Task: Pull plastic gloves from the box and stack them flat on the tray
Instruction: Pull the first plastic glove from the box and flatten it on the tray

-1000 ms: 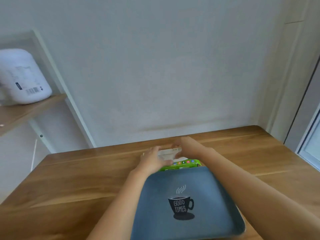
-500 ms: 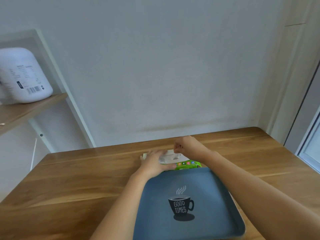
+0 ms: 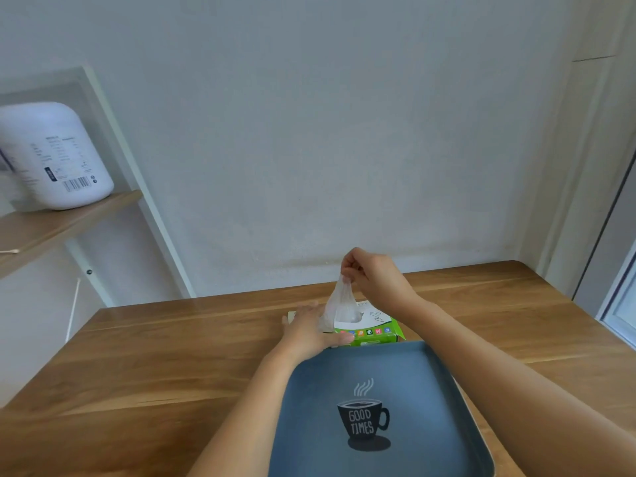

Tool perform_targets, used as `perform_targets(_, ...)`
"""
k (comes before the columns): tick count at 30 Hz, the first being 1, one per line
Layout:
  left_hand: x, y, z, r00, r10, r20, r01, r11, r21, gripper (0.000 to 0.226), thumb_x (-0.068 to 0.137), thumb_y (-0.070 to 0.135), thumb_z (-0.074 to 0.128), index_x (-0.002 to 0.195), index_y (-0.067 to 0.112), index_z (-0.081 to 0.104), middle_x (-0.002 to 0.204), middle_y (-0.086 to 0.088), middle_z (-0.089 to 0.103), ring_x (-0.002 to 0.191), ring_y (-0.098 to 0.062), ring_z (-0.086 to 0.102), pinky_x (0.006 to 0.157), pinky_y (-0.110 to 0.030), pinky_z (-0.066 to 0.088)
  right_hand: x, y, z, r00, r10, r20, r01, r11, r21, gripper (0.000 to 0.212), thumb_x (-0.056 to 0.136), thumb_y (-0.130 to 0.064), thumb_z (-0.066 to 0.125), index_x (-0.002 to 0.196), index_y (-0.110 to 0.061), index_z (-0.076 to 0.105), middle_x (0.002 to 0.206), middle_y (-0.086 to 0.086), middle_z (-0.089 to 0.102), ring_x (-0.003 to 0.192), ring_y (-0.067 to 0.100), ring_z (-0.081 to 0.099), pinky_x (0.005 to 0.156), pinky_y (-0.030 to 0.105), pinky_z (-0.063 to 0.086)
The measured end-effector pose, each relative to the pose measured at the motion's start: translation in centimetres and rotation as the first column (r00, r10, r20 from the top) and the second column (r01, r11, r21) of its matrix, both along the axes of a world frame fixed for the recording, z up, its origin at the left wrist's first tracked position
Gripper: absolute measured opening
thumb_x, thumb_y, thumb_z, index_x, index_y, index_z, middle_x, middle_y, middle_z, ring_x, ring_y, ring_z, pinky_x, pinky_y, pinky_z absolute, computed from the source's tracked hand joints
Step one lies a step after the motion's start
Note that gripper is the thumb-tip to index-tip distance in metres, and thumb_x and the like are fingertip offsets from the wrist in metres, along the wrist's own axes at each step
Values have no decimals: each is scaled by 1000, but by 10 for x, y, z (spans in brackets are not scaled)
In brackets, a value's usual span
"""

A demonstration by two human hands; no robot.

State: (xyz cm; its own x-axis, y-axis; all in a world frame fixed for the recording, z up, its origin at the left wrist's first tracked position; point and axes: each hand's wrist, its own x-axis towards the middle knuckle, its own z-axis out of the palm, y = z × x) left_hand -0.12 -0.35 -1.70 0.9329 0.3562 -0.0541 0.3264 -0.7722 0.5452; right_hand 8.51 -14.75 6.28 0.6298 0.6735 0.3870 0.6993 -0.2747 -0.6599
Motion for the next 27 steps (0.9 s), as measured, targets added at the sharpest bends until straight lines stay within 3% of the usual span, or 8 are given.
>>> perform_targets(6, 0, 2, 2, 999, 38, 31, -35, 995, -90, 96, 51, 86, 59, 136, 41, 46, 145, 12, 45, 142, -16, 27, 114, -56, -1, 0, 0, 4, 997, -37, 64, 35, 999, 42, 15, 94, -4, 47, 86, -16, 49, 77, -2, 61, 72, 18, 55, 65, 25, 40)
perform_targets(8, -1, 2, 4, 999, 45, 23, -43, 996, -82, 89, 57, 81, 63, 134, 40, 47, 143, 12, 46, 141, -16, 27, 113, -58, 0, 6, 0, 0, 994, -97, 43, 95, 994, 55, 15, 95, -4, 45, 86, -16, 48, 80, 2, 62, 72, 19, 54, 64, 26, 41)
perform_targets(11, -1, -2, 5, 999, 28, 20, -28, 1000, 5, 70, 71, 62, 71, 133, 38, 49, 143, 11, 45, 141, -15, 25, 114, -57, 2, 11, -1, -8, 983, -105, -151, 107, 994, 8, 6, 96, -13, 51, 90, -13, 49, 86, 6, 64, 76, 23, 57, 56, 16, 40)
perform_targets(15, -1, -3, 4, 999, 43, 1, -43, 999, 32, 74, 75, 61, 69, 138, 30, 44, 150, 8, 37, 144, -14, 21, 116, -49, 2, 9, -6, -14, 947, 18, -322, -75, 983, -166, 48, 71, -27, 83, 107, -16, 53, 86, -4, 63, 76, 8, 60, 56, 9, 41)
perform_targets(18, 0, -2, 3, 999, 43, -9, -42, 996, 85, 75, 79, 68, 59, 140, 26, 42, 150, 8, 36, 143, -13, 21, 115, -49, 5, 9, -2, -19, 982, -23, -186, -20, 975, -224, 18, 74, -13, 78, 79, -12, 61, 69, 2, 59, 60, 15, 51, 53, 13, 37)
perform_targets(20, 1, -2, 2, 998, 56, 0, -56, 995, 87, 75, 81, 70, 54, 140, 26, 42, 149, 7, 38, 142, -13, 23, 115, -49, 5, 8, 2, -18, 991, -47, -128, 27, 988, -155, 17, 81, -10, 70, 66, -9, 64, 61, 2, 55, 53, 10, 42, 49, 14, 31)
perform_targets(24, -1, -7, 1, 997, 78, -3, -77, 989, 124, 82, 79, 69, 59, 141, 19, 40, 147, 4, 39, 141, -15, 26, 118, -45, 5, -8, 10, -13, 994, 25, -110, -31, 998, -50, 12, 86, -7, 65, 91, -5, 75, 78, 7, 71, 68, 12, 58, 61, 20, 43)
perform_targets(27, 2, -2, -7, 995, 92, 30, -95, 989, 112, 83, 74, 72, 61, 138, 22, 44, 145, 6, 42, 139, -13, 29, 116, -44, 6, -10, 12, -12, 999, -27, -44, 29, 999, 44, 14, 87, -6, 63, 94, -3, 75, 90, 10, 73, 82, 20, 64, 75, 29, 46)
